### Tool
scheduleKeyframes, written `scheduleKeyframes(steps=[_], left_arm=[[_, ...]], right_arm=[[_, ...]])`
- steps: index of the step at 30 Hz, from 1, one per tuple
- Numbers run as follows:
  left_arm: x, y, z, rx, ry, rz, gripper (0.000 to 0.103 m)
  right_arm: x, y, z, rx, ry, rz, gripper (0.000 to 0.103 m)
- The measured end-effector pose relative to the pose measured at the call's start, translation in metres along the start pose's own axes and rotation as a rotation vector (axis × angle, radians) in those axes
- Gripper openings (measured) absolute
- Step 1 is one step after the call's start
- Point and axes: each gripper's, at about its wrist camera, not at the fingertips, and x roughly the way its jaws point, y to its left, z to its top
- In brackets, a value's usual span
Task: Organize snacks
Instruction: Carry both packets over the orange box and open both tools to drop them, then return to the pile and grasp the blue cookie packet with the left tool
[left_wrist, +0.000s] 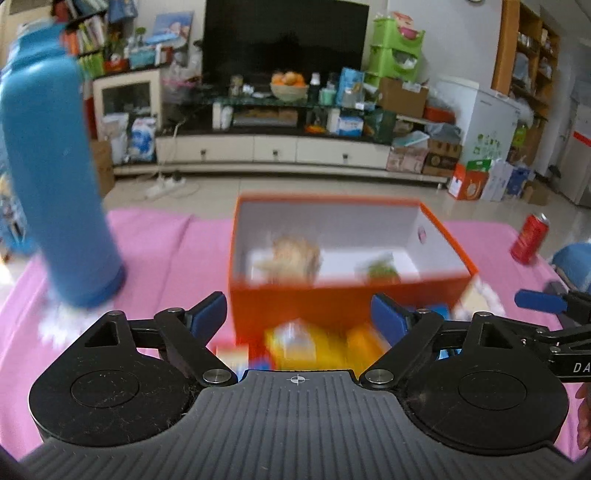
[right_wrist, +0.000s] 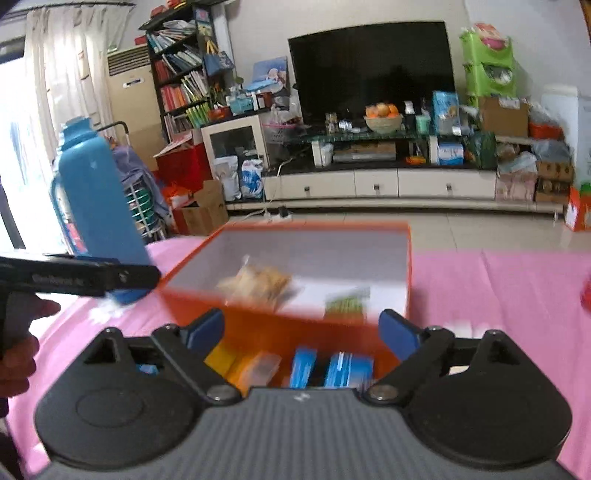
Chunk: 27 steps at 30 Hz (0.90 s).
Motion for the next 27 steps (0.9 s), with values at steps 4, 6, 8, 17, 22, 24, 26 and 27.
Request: scheduleKeyframes(steps=[4, 6, 8, 17, 22, 24, 26, 27], left_arm=[[-0.033, -0.006, -0.058, -0.028, 0.09, 0.024, 0.064], [-0.043, -0.008, -0.09, -0.058, 0.154, 0.024, 0.064], [-0.05, -0.011, -0.119, -0.085, 0.216, 0.02, 0.063], [-0.044, -0.017, -0.123, -0.086, 0.219, 0.082, 0.059], [-0.006, -0.025, -0.078, -0.007, 0.121, 0.153, 0.054], [0.012, -0.018, -0.062, 0.018, 0.084, 0.212, 0.053], [0.032, -0.006, -0.05, 0.006, 0.114, 0.247, 0.054], [0.04, 0.001, -0.048, -0.005, 0.14, 0.246, 0.054]], right_arm=[[-0.038, 0.005, -0.053, 0.054, 0.046, -0.035, 0.093], [-0.05, 0.002, -0.08, 0.11, 0.07, -0.049, 0.093], [-0.055, -0.003, -0.1, 0.157, 0.092, -0.066, 0.093], [-0.057, -0.031, -0.107, 0.275, 0.089, -0.054, 0.093], [-0.059, -0.042, -0.11, 0.304, 0.089, -0.053, 0.093], [-0.06, -0.044, -0.109, 0.311, 0.08, -0.048, 0.093], [-0.06, -0.046, -0.11, 0.317, 0.086, -0.041, 0.093], [-0.059, -0.047, -0.11, 0.321, 0.091, -0.036, 0.093]])
